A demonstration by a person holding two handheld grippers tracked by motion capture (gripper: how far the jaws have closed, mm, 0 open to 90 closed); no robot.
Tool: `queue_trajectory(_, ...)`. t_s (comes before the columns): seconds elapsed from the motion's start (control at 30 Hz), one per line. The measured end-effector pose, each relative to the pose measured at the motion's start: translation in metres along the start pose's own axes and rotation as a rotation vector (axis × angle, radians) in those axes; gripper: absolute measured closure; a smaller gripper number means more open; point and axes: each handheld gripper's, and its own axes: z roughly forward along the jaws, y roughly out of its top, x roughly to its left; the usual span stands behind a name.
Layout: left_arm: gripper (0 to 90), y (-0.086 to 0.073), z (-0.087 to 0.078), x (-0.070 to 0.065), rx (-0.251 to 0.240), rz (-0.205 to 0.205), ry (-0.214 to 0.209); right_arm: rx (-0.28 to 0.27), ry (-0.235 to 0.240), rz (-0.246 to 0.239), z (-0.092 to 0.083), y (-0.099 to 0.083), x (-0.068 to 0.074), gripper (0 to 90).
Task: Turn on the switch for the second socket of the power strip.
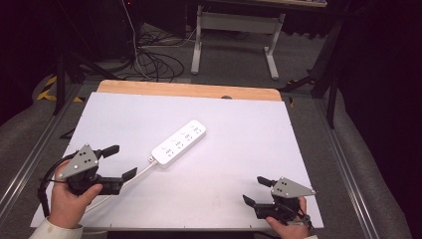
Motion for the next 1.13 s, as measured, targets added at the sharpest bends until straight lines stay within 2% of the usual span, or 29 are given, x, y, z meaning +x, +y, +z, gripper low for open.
queue_trajectory(0.13, 12.2, -0.015, -0.008, 0.001, -0.007, -0.012, 0.007, 0.002, 0.002, -0.001, 0.001, 0.0, 0.0, 23.8)
queue_trajectory(0.17, 12.2, -0.017, -0.01, 0.001, -0.007, 0.001, 0.012, 0.002, 0.002, -0.001, 0.001, 0.0, 0.0, 23.8)
queue_trajectory(0.23, 12.0, -0.023, -0.011, -0.001, -0.002, -0.002, 0.009, 0.001, 0.001, -0.001, 0.0, 0.0, 0.0, 23.8)
queue_trajectory(0.37, 11.5, -0.032, -0.016, -0.002, 0.008, 0.028, 0.033, -0.003, -0.002, -0.001, -0.001, 0.0, 0.0, 23.8)
queue_trajectory(0.53, 11.5, -0.047, -0.02, -0.001, 0.001, 0.019, 0.045, -0.005, -0.002, 0.002, -0.002, -0.001, -0.001, 23.7)
queue_trajectory(0.63, 11.0, -0.055, -0.022, -0.001, 0.018, 0.017, 0.053, -0.005, -0.001, 0.003, -0.001, -0.001, -0.001, 23.7)
queue_trajectory(0.77, 10.9, -0.068, -0.025, -0.001, 0.018, -0.006, 0.067, -0.003, -0.002, 0.004, -0.002, -0.001, -0.002, 23.7)
queue_trajectory(0.83, 10.9, -0.075, -0.025, 0.0, 0.004, -0.049, 0.052, -0.003, -0.002, 0.004, -0.001, -0.001, -0.002, 23.7)
queue_trajectory(1.0, 10.9, -0.085, -0.027, 0.003, 0.015, -0.07, 0.055, -0.002, -0.004, 0.005, -0.002, -0.001, -0.002, 23.7)
queue_trajectory(1.07, 11.5, -0.087, -0.027, 0.003, 0.029, -0.063, 0.053, -0.002, -0.005, 0.009, -0.002, -0.002, -0.002, 23.7)
queue_trajectory(1.13, 12.0, -0.087, -0.026, 0.003, 0.045, -0.033, 0.072, -0.001, -0.005, 0.01, -0.002, -0.002, -0.003, 23.7)
